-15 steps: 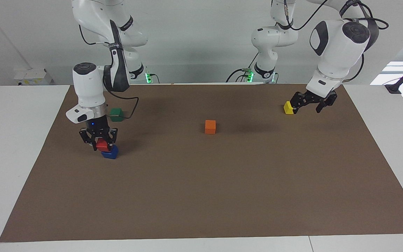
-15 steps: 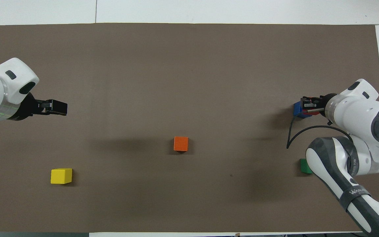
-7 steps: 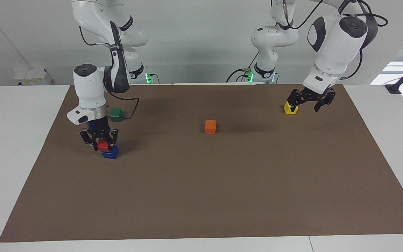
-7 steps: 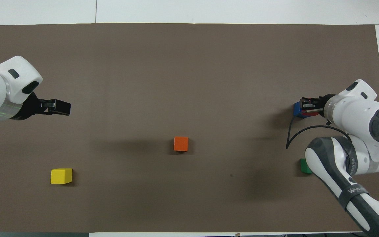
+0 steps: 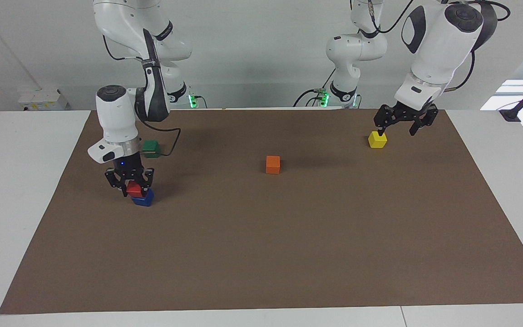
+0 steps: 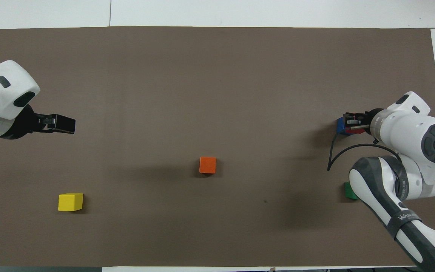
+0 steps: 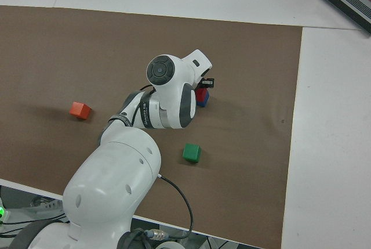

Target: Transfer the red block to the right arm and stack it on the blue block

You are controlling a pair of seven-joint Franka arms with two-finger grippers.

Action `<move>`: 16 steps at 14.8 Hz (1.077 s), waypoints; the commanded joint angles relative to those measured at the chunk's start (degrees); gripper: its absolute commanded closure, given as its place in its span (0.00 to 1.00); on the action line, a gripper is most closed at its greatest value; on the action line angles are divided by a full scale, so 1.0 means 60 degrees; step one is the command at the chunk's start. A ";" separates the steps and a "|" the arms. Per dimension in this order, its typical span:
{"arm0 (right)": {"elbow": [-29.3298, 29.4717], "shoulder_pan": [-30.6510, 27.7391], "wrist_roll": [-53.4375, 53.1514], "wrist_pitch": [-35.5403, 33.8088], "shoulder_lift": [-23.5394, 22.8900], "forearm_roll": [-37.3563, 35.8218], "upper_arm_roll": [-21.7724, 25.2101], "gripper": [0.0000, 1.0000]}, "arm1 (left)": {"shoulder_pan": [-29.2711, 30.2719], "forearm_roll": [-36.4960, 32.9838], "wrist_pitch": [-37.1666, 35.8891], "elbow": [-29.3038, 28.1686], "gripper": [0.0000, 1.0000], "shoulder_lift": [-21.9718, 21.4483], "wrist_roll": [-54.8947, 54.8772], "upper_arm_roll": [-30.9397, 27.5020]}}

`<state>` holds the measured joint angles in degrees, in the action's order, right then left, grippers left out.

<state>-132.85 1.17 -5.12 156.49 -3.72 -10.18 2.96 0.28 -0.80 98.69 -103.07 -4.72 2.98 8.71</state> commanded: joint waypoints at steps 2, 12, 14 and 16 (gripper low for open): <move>0.0053 -0.0078 -0.0289 0.0212 -0.0068 -0.0266 -0.0040 1.00 | 0.0012 0.0104 -0.0203 -0.0033 0.00 -0.0165 -0.0101 -0.0177; 0.0038 -0.0093 -0.0304 0.0227 -0.0141 -0.0266 -0.0040 1.00 | 0.0114 0.0074 -0.0569 0.0143 0.00 -0.0165 -0.0072 -0.0177; 0.0038 -0.0078 -0.0318 0.0227 -0.0141 -0.0266 -0.0040 1.00 | 0.0115 0.0074 -0.0642 0.0128 0.00 -0.0165 -0.0072 -0.0177; 0.0038 -0.0078 -0.0304 0.0212 -0.0141 -0.0266 -0.0040 1.00 | 0.0115 0.0074 -0.0613 0.0128 0.00 -0.0165 -0.0057 -0.0177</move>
<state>-132.79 1.15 -5.12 156.52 -3.95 -10.18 2.99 0.52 -0.80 95.95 -102.14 -4.99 2.98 7.66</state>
